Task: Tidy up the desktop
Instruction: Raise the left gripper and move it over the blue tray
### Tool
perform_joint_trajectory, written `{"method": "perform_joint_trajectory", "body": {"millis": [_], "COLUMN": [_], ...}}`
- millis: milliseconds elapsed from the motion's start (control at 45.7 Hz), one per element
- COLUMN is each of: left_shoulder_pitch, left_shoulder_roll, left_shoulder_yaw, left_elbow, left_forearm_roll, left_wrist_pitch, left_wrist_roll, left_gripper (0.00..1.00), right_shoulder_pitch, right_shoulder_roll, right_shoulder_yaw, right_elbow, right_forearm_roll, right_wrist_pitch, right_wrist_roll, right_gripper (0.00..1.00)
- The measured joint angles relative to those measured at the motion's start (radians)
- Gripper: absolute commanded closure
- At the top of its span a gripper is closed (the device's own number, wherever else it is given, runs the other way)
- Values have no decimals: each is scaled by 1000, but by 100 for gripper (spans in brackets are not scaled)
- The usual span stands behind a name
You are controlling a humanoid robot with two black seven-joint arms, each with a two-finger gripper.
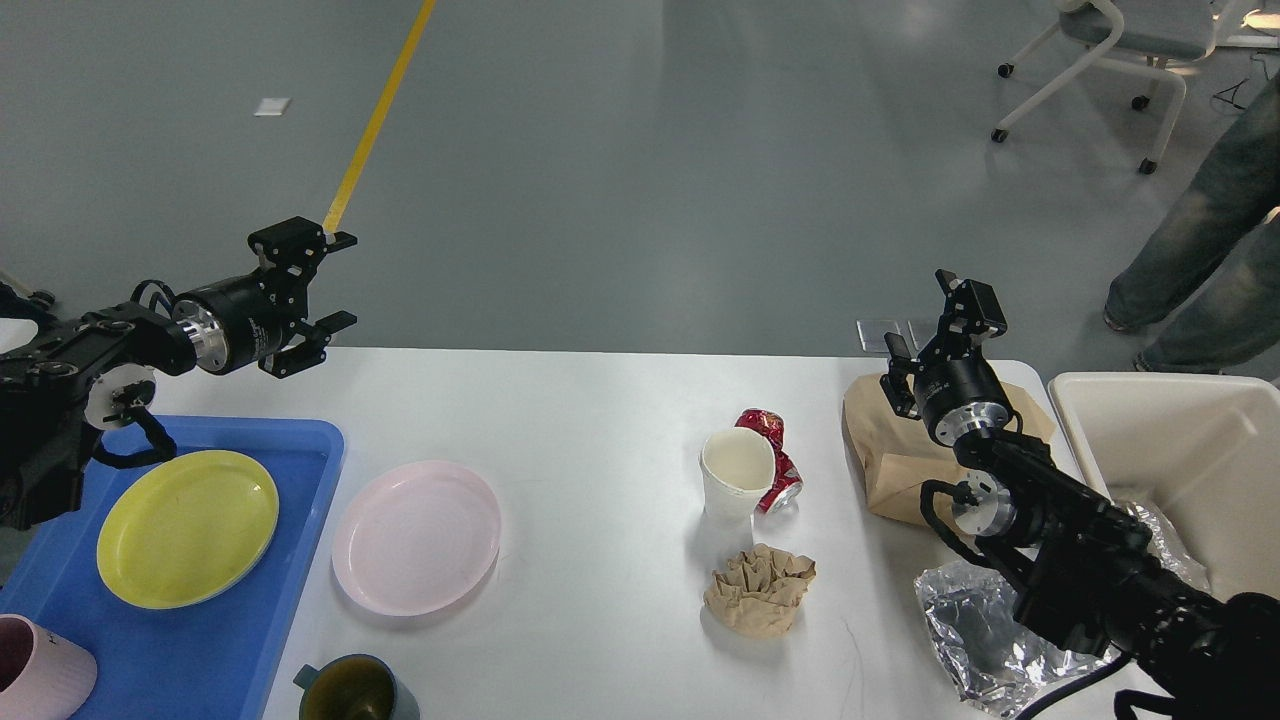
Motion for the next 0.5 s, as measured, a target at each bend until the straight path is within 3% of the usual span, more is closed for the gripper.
{"method": "perform_joint_trajectory", "body": {"millis": [241,504], "left_shoulder_pitch": [-103,-277], "left_shoulder_roll": [1,-43], "left_shoulder_yaw": [320,838], "left_elbow": [0,-14], "left_forearm_roll": [55,71], "left_wrist_pitch": [-28,-296], "left_wrist_roll": [0,-1], "left_gripper": [4,4], "right_shoulder_pitch": [0,0], "right_shoulder_roll": [0,0], "right_shoulder_yaw": [0,0], "right_elbow": [0,0], "right_forearm_roll": [0,0], "right_wrist_pitch": [0,0], "right_wrist_roll": [0,0], "right_gripper": [0,0]}}
